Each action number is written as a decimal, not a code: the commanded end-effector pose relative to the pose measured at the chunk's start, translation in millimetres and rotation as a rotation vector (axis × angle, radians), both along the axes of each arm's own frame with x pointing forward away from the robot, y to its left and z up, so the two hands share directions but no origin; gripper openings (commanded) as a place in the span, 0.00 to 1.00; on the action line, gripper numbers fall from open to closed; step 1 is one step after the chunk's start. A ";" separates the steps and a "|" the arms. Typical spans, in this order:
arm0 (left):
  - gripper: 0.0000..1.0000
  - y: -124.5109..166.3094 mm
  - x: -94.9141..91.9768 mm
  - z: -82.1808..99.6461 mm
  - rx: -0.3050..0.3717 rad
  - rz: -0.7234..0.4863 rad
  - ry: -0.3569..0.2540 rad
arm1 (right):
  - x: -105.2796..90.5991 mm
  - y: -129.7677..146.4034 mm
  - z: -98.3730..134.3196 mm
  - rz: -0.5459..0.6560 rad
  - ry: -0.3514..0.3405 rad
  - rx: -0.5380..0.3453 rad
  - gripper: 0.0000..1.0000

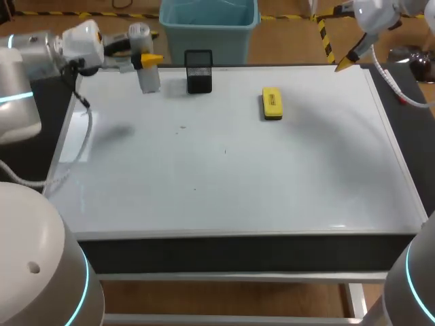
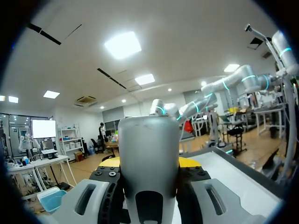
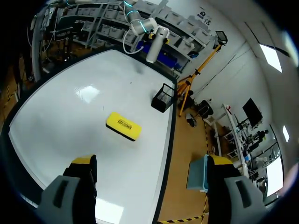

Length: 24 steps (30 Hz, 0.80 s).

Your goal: Pick up the inspection probe, press it on each red-marked spot on the whiteboard one by one, put down the probe, pick up the eraser, and wipe off all the red marks.

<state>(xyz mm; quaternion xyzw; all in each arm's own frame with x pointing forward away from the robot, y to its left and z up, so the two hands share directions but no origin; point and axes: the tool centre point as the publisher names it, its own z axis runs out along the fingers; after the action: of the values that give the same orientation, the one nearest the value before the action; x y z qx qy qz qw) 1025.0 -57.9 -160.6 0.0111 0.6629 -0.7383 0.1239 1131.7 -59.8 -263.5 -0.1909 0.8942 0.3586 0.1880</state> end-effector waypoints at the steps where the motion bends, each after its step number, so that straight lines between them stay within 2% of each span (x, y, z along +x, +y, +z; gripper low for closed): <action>1: 0.00 -4.8 49.8 8.6 0.021 -0.176 0.003 | -0.3 -0.1 0.5 0.001 0.001 -0.004 1.00; 7: 0.00 -26.2 74.3 19.7 0.031 -0.219 0.005 | -0.3 -0.1 0.5 0.001 0.001 -0.004 1.00; 12: 0.00 -40.4 91.0 26.3 0.014 -0.242 0.023 | -0.3 -0.1 0.5 0.001 0.001 -0.004 1.00; 19: 0.00 -61.1 100.4 34.8 -0.016 -0.264 0.030 | -0.3 -0.1 0.5 0.001 0.001 -0.004 1.00; 24: 0.00 -73.1 109.8 29.1 -0.021 -0.277 0.049 | -0.3 -0.1 0.5 0.001 0.001 -0.004 1.00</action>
<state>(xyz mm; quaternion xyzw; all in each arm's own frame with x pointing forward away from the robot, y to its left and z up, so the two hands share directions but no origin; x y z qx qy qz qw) 1123.5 -124.6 -127.7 0.0397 0.6521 -0.7557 0.0451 1131.3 -59.7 -263.6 -0.1906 0.8941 0.3588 0.1884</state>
